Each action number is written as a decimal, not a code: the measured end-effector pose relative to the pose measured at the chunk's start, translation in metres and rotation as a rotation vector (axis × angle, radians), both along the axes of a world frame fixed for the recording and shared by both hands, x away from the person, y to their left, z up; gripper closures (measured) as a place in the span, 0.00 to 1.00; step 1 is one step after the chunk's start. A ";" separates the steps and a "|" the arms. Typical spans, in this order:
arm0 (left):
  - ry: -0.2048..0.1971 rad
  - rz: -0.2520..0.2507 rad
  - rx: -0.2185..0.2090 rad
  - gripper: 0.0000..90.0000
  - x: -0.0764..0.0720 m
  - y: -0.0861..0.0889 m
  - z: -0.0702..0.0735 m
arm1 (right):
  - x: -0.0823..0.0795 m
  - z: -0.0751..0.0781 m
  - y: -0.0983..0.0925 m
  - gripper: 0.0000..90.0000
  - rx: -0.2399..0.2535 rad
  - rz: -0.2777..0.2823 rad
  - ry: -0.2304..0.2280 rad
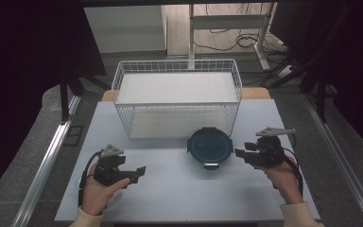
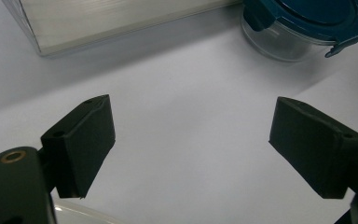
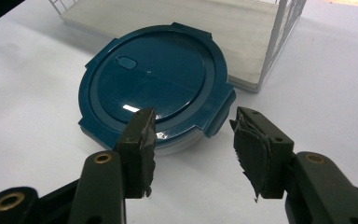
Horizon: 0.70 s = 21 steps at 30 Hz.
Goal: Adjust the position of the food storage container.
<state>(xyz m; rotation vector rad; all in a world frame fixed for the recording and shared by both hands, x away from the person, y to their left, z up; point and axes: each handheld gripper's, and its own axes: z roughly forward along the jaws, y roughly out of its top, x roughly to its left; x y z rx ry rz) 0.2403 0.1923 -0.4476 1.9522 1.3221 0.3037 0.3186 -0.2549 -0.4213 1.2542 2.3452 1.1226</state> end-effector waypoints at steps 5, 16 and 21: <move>0.005 -0.004 0.005 0.16 0.001 0.001 -0.002 | 0.006 -0.001 -0.002 0.56 -0.016 -0.013 0.014; 0.002 0.002 -0.004 0.16 0.001 0.003 -0.001 | 0.027 0.009 0.009 0.70 -0.039 -0.013 0.006; 0.004 0.002 -0.003 0.16 0.001 0.002 -0.001 | 0.039 0.011 0.015 0.82 -0.062 -0.010 -0.002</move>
